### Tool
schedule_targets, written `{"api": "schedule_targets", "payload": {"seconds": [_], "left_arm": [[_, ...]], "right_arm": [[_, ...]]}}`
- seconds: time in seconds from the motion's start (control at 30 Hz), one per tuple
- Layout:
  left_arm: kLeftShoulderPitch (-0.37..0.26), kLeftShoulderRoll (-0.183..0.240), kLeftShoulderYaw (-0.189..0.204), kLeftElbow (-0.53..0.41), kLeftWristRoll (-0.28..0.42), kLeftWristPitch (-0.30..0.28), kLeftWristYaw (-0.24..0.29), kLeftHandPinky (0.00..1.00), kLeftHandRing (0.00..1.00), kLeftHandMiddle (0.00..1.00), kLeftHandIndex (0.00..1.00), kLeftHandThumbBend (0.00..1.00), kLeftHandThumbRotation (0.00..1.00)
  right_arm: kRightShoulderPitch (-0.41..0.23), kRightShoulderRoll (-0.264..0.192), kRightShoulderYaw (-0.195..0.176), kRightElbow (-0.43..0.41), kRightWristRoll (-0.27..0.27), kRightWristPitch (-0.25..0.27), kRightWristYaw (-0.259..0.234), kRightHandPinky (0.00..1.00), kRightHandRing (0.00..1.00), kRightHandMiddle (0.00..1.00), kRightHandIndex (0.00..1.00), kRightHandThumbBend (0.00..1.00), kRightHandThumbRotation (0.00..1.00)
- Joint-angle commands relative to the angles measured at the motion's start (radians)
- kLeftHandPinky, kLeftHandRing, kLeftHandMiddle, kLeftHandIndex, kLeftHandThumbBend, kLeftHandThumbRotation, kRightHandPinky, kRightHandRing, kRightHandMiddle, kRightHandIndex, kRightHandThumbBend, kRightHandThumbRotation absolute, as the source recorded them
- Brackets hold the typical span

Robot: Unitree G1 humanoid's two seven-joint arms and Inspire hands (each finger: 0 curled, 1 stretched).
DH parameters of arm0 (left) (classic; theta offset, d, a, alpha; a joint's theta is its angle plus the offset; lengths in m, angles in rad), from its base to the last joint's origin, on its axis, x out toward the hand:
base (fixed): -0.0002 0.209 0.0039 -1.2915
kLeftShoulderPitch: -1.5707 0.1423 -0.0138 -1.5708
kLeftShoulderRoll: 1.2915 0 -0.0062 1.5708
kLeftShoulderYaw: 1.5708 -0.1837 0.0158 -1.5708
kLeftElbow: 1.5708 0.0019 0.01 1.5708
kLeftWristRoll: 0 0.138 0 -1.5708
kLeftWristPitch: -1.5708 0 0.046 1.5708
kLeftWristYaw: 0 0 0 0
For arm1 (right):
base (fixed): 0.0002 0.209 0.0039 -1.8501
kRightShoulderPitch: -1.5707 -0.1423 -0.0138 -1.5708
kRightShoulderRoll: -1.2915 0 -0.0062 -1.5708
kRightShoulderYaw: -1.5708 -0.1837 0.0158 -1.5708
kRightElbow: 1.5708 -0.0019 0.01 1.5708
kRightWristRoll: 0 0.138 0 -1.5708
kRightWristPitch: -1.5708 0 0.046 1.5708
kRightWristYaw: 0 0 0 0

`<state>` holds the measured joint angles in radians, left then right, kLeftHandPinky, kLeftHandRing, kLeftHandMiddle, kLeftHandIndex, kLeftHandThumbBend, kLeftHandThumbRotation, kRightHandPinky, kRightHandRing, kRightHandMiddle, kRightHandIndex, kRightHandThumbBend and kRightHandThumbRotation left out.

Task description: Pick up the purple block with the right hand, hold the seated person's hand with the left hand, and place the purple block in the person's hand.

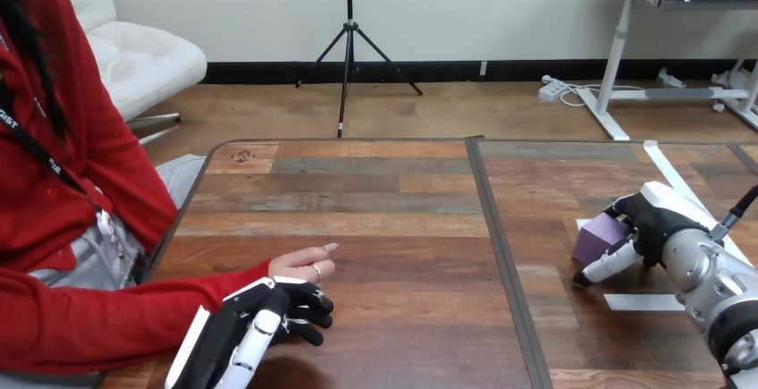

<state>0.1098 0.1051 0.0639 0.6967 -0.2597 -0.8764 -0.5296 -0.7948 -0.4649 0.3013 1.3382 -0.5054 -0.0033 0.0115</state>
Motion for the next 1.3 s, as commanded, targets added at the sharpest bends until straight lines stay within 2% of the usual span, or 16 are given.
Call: {"api": "schedule_targets", "payload": {"seconds": [0.0,0.13,0.4,0.67,1.27], "left_arm": [[-0.063,0.006,0.018,-0.02,-0.011,-0.014,-0.004,0.49,0.58,0.59,0.55,0.56,0.81],[-0.064,0.008,0.018,-0.019,-0.008,-0.01,-0.001,0.48,0.57,0.59,0.55,0.56,0.82],[-0.068,0.009,0.018,-0.015,-0.001,-0.013,0.005,0.47,0.57,0.59,0.56,0.56,0.83],[-0.074,0.005,0.021,-0.01,-0.01,-0.015,-0.008,0.47,0.57,0.59,0.55,0.54,0.83],[-0.081,0.008,0.023,-0.004,0.019,-0.011,0.017,0.44,0.57,0.59,0.55,0.55,0.83]], "right_arm": [[-0.005,0.0,-0.005,-0.008,0.008,-0.009,0.005,0.59,0.66,0.72,0.75,0.75,0.0],[-0.006,-0.002,-0.007,-0.009,0.009,-0.006,-0.004,0.55,0.61,0.67,0.71,0.67,0.0],[-0.008,-0.006,-0.012,-0.007,0.012,0.003,-0.014,0.48,0.54,0.6,0.65,0.58,0.0],[-0.003,-0.008,-0.028,-0.009,0.025,-0.003,-0.04,0.43,0.5,0.55,0.59,0.6,0.0],[0.007,-0.011,-0.039,-0.013,0.044,-0.03,-0.078,0.41,0.47,0.52,0.53,0.7,0.0]]}}
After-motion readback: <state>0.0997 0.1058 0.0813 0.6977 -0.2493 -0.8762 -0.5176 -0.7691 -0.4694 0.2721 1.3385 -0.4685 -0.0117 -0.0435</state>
